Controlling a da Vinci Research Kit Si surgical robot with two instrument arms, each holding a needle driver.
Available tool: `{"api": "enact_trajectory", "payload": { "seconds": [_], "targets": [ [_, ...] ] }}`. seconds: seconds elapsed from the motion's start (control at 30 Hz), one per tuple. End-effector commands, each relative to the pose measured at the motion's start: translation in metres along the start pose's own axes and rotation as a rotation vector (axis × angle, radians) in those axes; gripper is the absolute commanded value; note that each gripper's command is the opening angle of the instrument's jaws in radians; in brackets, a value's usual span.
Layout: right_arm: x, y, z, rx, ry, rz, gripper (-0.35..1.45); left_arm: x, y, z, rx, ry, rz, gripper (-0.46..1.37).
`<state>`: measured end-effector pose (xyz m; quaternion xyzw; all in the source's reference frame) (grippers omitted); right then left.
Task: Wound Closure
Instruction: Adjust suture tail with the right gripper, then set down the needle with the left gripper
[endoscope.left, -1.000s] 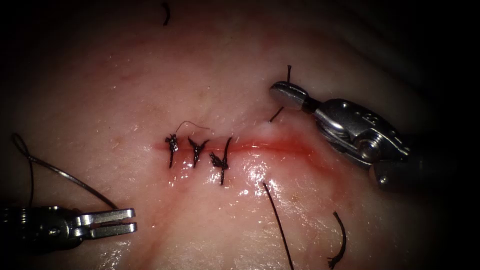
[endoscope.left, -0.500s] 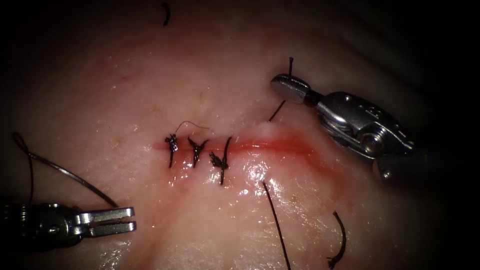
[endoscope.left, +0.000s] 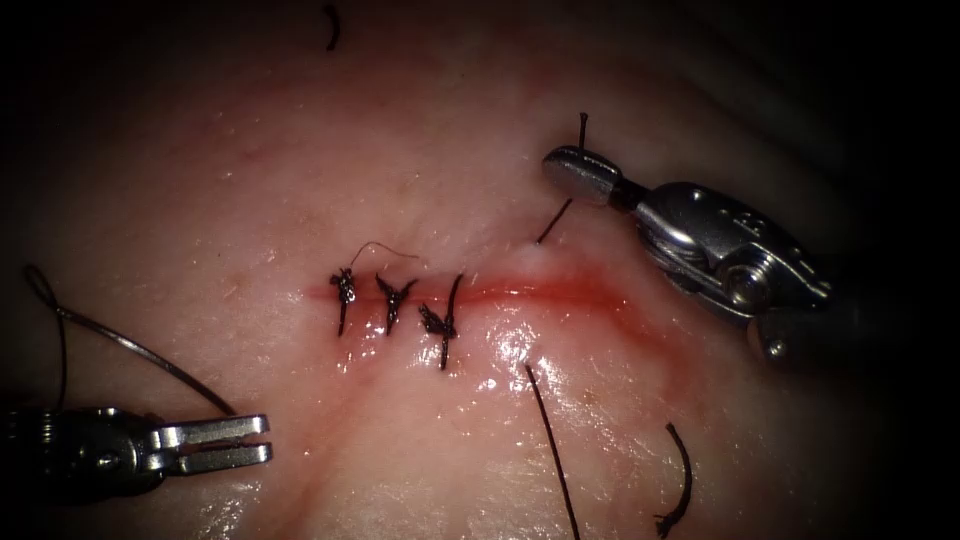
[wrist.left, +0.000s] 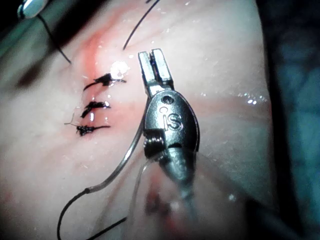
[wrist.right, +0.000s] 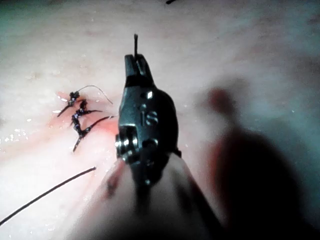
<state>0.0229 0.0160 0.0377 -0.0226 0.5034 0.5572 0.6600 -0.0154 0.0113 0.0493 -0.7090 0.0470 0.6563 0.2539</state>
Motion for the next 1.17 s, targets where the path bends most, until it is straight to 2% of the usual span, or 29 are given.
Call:
{"api": "enact_trajectory", "payload": {
  "seconds": [0.03, 0.07, 0.27, 0.73, 0.97, 1.17],
  "targets": [
    [-0.0001, 0.0002, 0.0001, 0.002, -0.001, -0.02, 1.19, 0.0001, 0.0, 0.0, -0.002, 0.0, 0.0, -0.35],
    [-0.0002, 0.0002, 0.0, 0.003, -0.001, -0.026, 1.25, 0.0001, 0.0, 0.0, -0.002, 0.0, 0.0, -0.35],
    [-0.0012, 0.0006, -0.0012, 0.015, 0.006, -0.039, 1.26, 0.0002, -0.0001, 0.0, -0.003, 0.001, 0.005, -0.35],
    [-0.0047, 0.0003, -0.0051, 0.023, -0.016, -0.067, 1.2, 0.0018, -0.0015, 0.0009, -0.005, -0.002, 0.037, -0.35],
    [-0.0053, -0.0001, -0.0067, 0.013, -0.014, -0.073, 1.13, 0.0019, -0.0016, 0.001, -0.004, -0.002, 0.042, -0.35],
    [-0.0054, -0.0002, -0.0069, 0.012, -0.016, -0.074, 1.12, 0.0018, -0.0015, 0.0014, -0.002, -0.002, 0.048, -0.35]
  ]
}}
